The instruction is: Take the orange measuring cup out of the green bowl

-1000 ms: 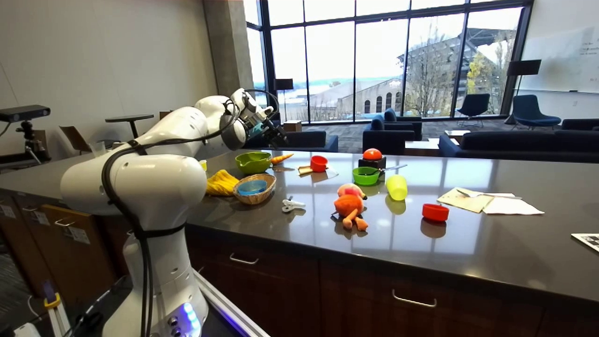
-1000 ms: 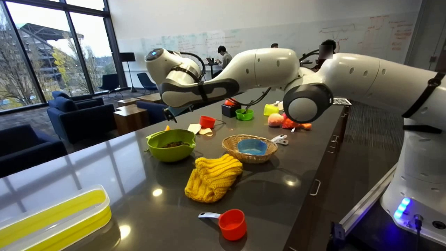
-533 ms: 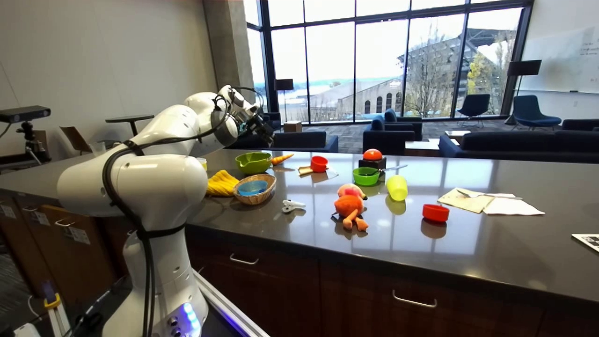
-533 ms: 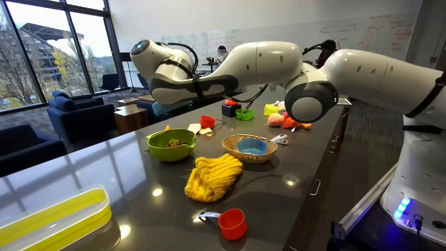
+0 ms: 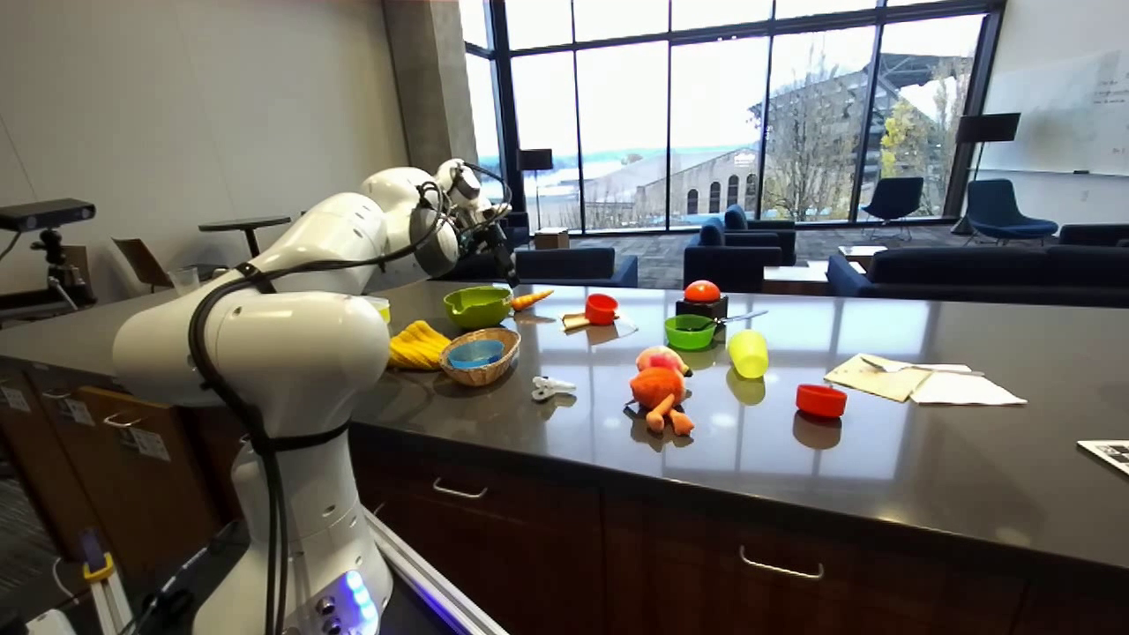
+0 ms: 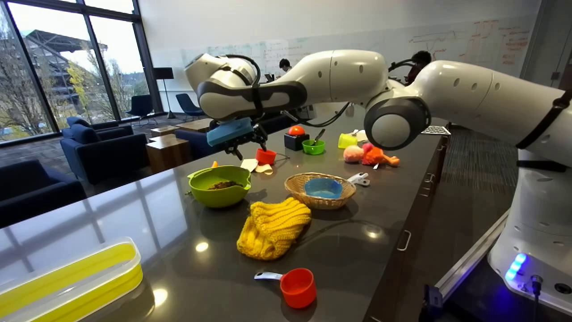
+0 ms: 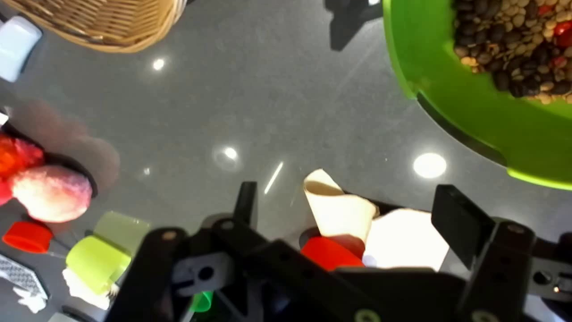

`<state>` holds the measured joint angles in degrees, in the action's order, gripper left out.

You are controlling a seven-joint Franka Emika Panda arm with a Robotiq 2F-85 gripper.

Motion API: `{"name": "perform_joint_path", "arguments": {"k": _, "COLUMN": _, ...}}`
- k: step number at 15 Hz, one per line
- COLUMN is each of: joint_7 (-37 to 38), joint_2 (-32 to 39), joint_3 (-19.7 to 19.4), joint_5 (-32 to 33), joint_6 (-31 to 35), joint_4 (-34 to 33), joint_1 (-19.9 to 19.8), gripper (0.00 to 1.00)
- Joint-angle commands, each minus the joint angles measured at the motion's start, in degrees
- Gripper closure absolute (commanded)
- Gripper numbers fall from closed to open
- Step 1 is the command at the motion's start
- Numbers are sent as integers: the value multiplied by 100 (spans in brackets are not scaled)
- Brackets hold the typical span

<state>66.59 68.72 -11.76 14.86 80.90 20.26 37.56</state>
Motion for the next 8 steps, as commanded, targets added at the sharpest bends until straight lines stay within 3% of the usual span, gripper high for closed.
{"name": "perform_joint_path", "arguments": {"k": 1, "joint_7": 248, "joint_2": -111, "joint_3": 459, "joint_5": -490, "joint_6": 239, "joint_4": 0, "joint_1": -436, "gripper": 0}}
{"name": "perform_joint_path", "arguments": {"k": 2, "joint_7": 123, "joint_2": -12, "joint_3": 284, "joint_5": -212, "joint_6": 90, "joint_4": -1, "joint_1": -253, "gripper": 0}}
{"name": "perform_joint_path", "arguments": {"k": 8, "joint_7": 142, "joint_2": -6, "joint_3": 435, "joint_5": -337, "joint_6": 264, "joint_4": 17, "joint_1": -449, "gripper": 0}}
